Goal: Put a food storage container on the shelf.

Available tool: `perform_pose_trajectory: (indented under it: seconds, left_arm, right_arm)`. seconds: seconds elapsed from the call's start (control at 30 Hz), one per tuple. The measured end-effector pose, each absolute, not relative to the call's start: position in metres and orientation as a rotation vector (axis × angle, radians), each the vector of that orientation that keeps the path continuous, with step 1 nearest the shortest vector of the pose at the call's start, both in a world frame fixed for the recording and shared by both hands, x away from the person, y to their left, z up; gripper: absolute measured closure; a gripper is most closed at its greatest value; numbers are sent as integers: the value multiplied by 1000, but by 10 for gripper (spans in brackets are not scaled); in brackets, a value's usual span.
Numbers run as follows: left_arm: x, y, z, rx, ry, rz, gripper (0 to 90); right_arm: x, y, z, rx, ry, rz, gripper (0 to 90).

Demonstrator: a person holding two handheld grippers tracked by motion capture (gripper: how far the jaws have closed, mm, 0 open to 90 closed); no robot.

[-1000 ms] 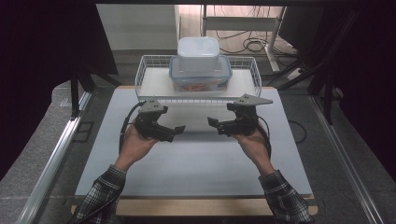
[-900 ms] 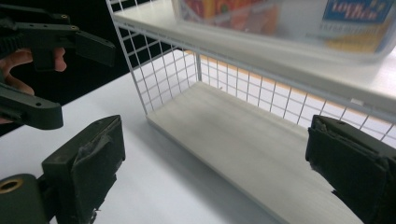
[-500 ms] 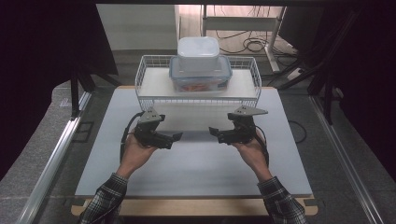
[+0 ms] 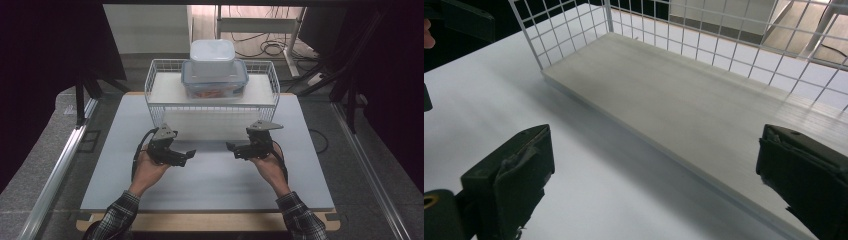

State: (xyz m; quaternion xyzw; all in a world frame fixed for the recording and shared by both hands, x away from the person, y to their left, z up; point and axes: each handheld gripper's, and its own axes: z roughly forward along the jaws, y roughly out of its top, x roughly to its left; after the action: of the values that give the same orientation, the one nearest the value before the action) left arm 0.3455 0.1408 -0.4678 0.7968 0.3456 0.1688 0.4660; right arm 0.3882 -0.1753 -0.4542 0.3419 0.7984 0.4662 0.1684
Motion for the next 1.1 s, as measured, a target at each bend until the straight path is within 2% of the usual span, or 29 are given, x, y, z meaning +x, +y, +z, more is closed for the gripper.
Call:
perform_pose_trajectory:
  seconds: [0.5, 1.1]
  left_arm:
    - [338, 144, -495, 1970, 859, 393, 8]
    - [319, 164, -512, 1978, 892, 371, 2]
  right_arm:
    - [379, -190, -480, 999, 2294, 1285, 0]
    - [363, -204, -489, 1002, 2301, 1285, 0]
